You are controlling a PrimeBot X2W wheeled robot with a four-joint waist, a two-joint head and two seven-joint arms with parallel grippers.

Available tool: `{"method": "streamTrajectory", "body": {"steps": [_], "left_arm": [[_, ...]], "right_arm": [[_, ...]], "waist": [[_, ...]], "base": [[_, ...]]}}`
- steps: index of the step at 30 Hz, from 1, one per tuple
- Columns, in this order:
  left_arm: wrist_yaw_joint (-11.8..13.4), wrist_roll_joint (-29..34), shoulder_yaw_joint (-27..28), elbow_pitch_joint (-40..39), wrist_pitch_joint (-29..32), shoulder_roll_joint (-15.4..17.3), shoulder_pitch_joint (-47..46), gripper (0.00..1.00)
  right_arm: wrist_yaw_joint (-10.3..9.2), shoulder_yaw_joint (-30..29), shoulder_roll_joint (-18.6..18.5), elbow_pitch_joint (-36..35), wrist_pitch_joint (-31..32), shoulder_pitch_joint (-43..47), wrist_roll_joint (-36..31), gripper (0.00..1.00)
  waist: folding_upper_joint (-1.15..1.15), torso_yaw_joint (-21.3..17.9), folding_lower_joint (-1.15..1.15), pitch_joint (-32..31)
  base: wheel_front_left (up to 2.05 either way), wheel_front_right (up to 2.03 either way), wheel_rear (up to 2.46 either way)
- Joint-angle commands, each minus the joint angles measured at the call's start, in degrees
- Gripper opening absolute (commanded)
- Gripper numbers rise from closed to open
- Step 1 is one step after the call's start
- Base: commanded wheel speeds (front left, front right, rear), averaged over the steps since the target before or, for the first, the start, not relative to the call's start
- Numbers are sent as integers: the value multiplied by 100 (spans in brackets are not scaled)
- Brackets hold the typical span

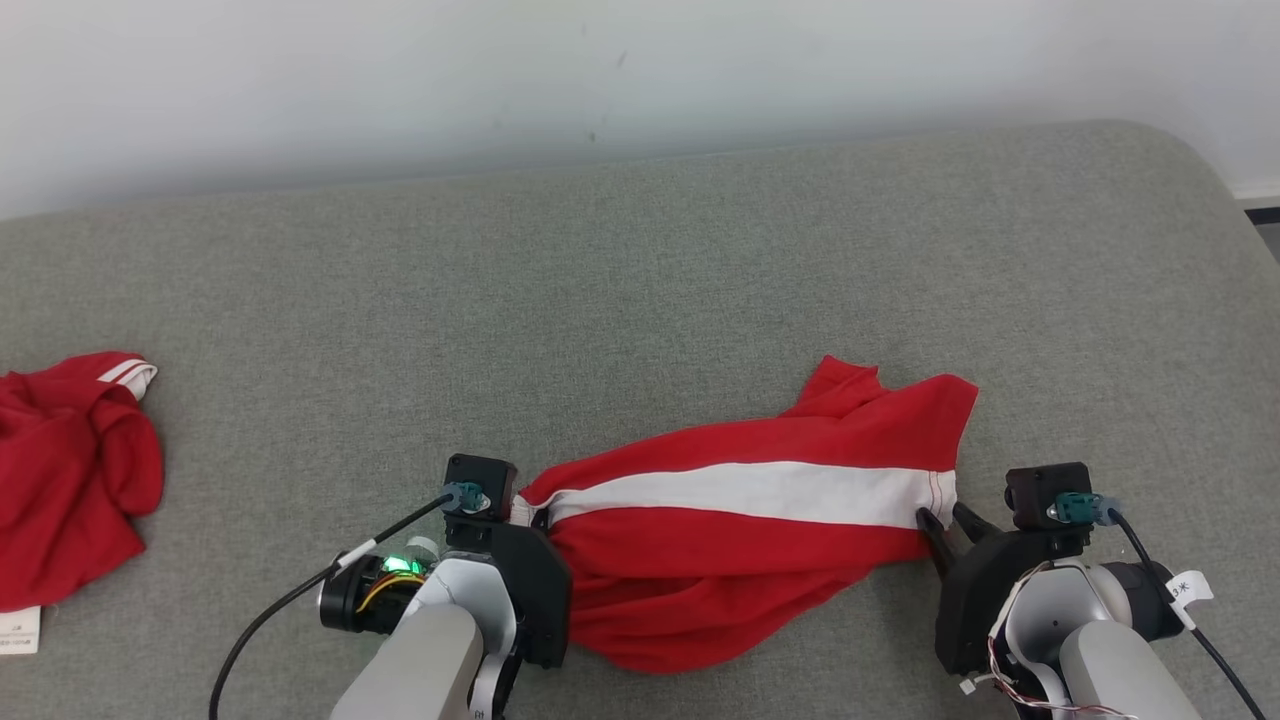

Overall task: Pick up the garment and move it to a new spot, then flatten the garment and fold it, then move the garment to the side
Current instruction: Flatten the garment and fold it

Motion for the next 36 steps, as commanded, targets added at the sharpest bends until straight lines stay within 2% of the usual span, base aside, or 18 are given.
{"method": "streamTrajectory", "body": {"steps": [1,3,4,5,6,7,8,17,25,26,27,36], "left_arm": [[-28,-66,-56,69,37,21,138,49],[-78,-150,-107,59,19,20,124,45],[-88,-202,-132,45,-3,17,110,39],[-85,-244,-160,39,1,7,94,26],[-92,-276,-187,20,-20,6,69,23],[-93,-281,-205,4,-62,6,46,18],[-81,-288,-216,-2,-94,8,20,0],[-1,-543,-136,-187,-576,13,-74,0],[-31,-624,-209,-128,-582,13,17,0],[-31,-628,-221,-119,-588,13,21,0],[-30,-635,-234,-103,-595,14,19,0],[-52,-687,-326,32,-633,17,-86,0]], "right_arm": [[-13,6,12,25,-1,-44,53,45],[-13,8,4,73,-2,-77,100,41],[-13,13,-3,96,-19,-99,111,37],[-13,16,-9,125,-37,-118,131,19],[-13,20,-13,149,-51,-144,151,2],[-13,32,-17,155,-88,-169,157,0],[-13,40,-22,171,-115,-184,155,0],[-13,53,-121,-119,-517,-86,288,0],[-13,-216,-185,-220,-337,248,283,0],[-13,-221,-176,-223,-337,266,262,67],[-13,-223,-156,-212,-321,273,257,100],[-13,-93,-116,21,-150,34,266,100]], "waist": [[0,-6,0,12],[0,-8,0,35],[0,-7,0,47],[0,-5,0,58],[0,-2,0,72],[0,2,0,85],[0,5,0,94],[0,58,0,40],[0,90,0,-34],[0,89,0,-28],[0,88,0,-20],[0,132,0,94]], "base": [[0,0,0],[0,0,0],[0,0,0],[0,0,0],[0,0,0],[0,0,0],[0,0,0],[0,0,0],[0,0,0],[0,0,0],[0,0,0],[0,0,0]]}}
